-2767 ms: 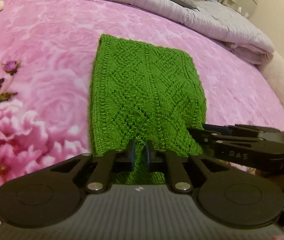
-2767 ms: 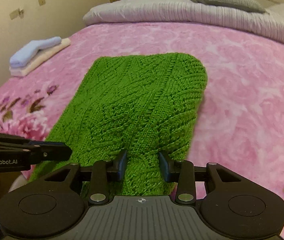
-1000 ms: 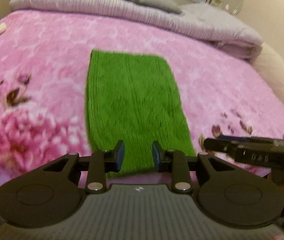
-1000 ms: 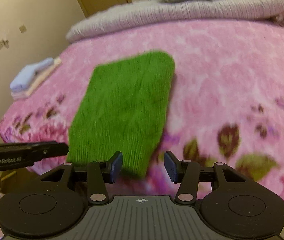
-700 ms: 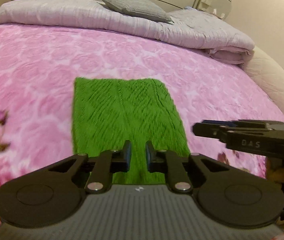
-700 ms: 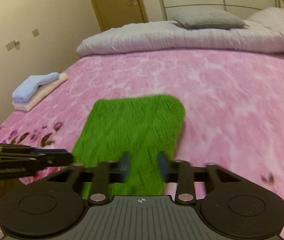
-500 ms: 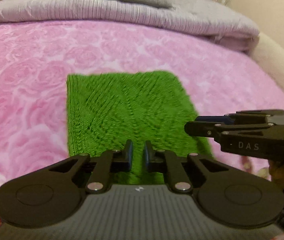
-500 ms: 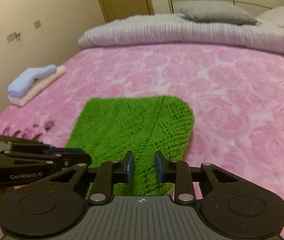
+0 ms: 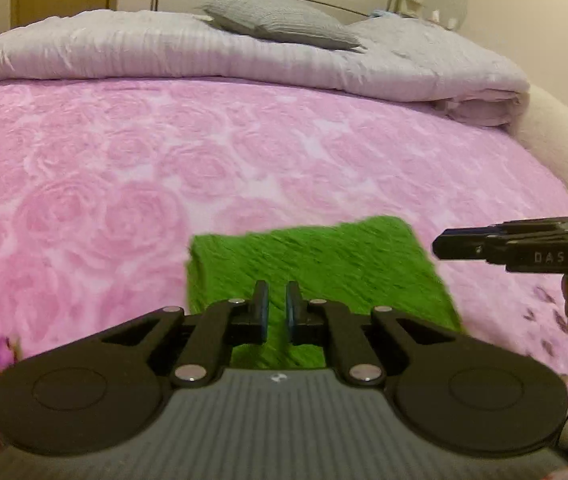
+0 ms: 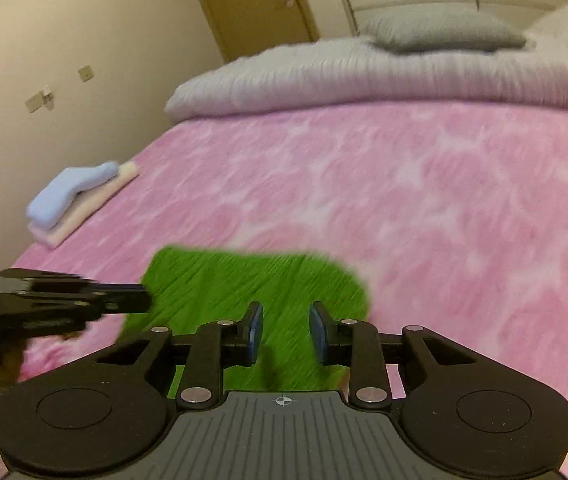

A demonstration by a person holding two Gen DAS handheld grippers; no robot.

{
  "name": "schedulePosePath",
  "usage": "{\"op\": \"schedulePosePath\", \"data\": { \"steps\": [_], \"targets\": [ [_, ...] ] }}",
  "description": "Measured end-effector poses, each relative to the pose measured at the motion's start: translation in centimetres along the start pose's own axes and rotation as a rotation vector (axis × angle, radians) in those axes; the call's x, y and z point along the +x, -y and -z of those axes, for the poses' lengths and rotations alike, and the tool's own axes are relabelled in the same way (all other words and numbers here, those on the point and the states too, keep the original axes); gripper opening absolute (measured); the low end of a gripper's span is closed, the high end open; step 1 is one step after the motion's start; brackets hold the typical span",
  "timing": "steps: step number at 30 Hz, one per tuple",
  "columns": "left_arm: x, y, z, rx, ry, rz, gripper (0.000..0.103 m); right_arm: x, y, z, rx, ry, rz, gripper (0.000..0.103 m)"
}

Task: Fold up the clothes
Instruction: 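Grasp the end of the narrow green sweater with both grippers, then lift the green sweater with both grippers off the bed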

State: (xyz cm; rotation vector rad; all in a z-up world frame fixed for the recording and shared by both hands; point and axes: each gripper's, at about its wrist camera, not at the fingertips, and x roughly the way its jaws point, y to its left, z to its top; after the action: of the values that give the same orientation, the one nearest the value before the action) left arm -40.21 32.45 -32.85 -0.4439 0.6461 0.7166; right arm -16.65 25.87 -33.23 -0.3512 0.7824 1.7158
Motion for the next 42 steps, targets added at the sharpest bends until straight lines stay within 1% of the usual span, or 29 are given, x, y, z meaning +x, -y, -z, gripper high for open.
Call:
{"op": "schedulePosePath", "data": {
  "steps": [4,7,12,15,17,19,22,24,25,26,28,30,32,34,36,38,39,40,41,42],
  "targets": [
    [3.5,-1.9,0.1,-0.012,-0.05,0.013,0.006,3.3,0.6,-0.5,-0.039,-0.016,0.019,0.029],
    [5.3,-2.5,0.1,-0.013,-0.038,0.006,0.003,5.1,0.9,0.4,-0.058,-0.043,0.061,0.028],
    [6.1,-2.7,-0.3,-0.033,-0.037,0.002,0.003,5.8,2.6,0.7,0.006,-0.053,0.047,0.029],
    [4.1,-2.6,-0.4,-0.066,-0.031,-0.007,0.003,4.1,3.0,0.4,0.084,-0.042,0.031,0.029],
    [1.6,-2.3,0.0,-0.089,-0.013,-0.013,0.003,1.8,2.3,0.5,0.117,-0.031,0.039,0.029],
    [-1.2,-1.8,0.8,-0.112,0.005,-0.003,0.005,-0.7,1.2,1.0,0.131,-0.02,0.034,0.029],
    [-4.9,0.0,2.7,-0.091,0.006,0.046,0.005,-4.4,-0.8,2.9,0.125,-0.008,-0.005,0.029],
    [-6.3,1.3,4.6,-0.081,-0.021,0.07,0.005,-5.9,-2.6,4.6,0.102,-0.02,-0.019,0.029],
    [-6.5,1.7,5.6,-0.084,-0.035,0.066,0.005,-6.6,-3.4,5.5,0.089,-0.026,-0.026,0.029],
    [-6.7,2.1,6.5,-0.09,-0.049,0.059,0.005,-7.1,-4.3,6.3,0.074,-0.028,-0.023,0.029],
    [-6.2,2.4,8.6,-0.127,-0.104,0.023,0.006,-7.4,-5.5,8.1,0.06,-0.039,-0.021,0.029],
    [-6.0,2.5,10.0,-0.16,-0.091,-0.002,0.006,-6.5,-6.3,10.1,0.047,-0.096,-0.004,0.029],
    [-6.3,2.8,9.8,-0.167,-0.092,-0.027,0.008,-5.4,-6.6,11.4,0.036,-0.122,0.033,0.029],
    [-6.7,3.3,8.9,-0.16,-0.113,-0.059,0.008,-5.6,-6.8,10.9,0.067,-0.127,0.044,0.029],
    [-7.6,3.8,8.9,-0.164,-0.123,-0.082,0.008,-6.7,-7.1,10.1,0.079,-0.11,0.049,0.029],
    [-8.7,4.3,9.1,-0.171,-0.131,-0.103,0.014,-8.2,-7.5,9.8,0.092,-0.08,0.047,0.029],
    [-9.2,4.6,9.2,-0.174,-0.135,-0.113,0.022,-8.7,-7.5,9.9,0.112,-0.081,0.05,0.032],
    [-9.7,4.8,9.3,-0.177,-0.139,-0.123,0.026,-9.1,-7.5,9.9,0.134,-0.084,0.052,0.039],
    [-10.3,5.1,9.5,-0.18,-0.143,-0.133,0.026,-9.6,-7.4,9.9,0.156,-0.087,0.055,0.053],
    [-10.8,5.3,9.6,-0.184,-0.147,-0.144,0.026,-9.8,-7.5,10.1,0.167,-0.09,0.061,0.057]
  ]
}}
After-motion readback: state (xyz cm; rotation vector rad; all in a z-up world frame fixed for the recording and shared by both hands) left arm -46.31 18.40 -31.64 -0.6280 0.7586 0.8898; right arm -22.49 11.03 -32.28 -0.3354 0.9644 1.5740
